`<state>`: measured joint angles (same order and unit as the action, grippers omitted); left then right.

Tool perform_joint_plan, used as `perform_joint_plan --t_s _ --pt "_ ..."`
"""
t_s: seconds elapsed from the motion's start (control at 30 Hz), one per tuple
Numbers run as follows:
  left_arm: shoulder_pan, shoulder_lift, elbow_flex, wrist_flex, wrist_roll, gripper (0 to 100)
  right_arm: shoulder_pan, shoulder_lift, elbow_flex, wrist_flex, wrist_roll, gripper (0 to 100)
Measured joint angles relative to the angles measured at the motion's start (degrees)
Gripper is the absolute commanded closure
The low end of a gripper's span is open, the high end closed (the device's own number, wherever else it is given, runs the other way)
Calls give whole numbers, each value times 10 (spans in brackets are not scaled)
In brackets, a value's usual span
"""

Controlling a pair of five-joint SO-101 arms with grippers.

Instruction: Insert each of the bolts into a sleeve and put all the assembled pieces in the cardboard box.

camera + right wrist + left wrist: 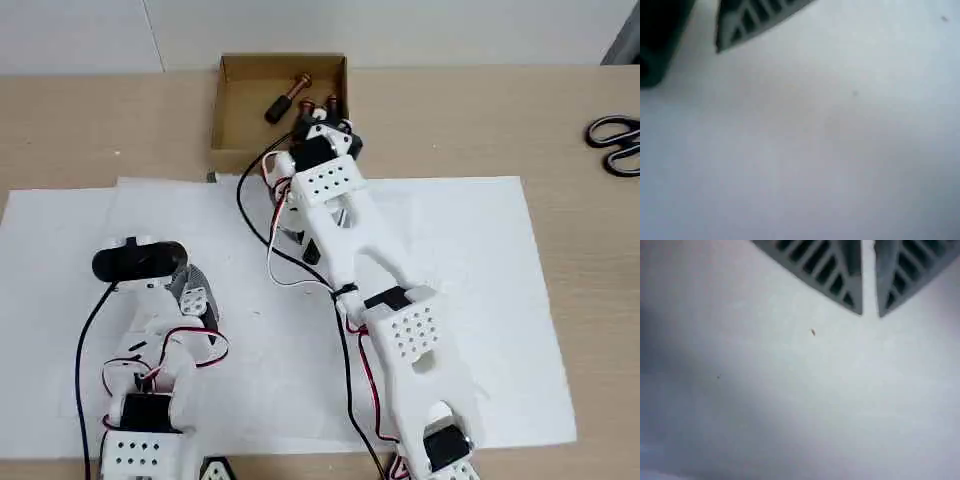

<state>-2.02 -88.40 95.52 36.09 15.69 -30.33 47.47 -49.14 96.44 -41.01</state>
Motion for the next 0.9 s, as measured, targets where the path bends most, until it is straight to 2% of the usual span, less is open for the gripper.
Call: perform_joint_plan --t_s 0.9 --pt "0 0 0 0 0 994 -13 37 -10 3 0 894"
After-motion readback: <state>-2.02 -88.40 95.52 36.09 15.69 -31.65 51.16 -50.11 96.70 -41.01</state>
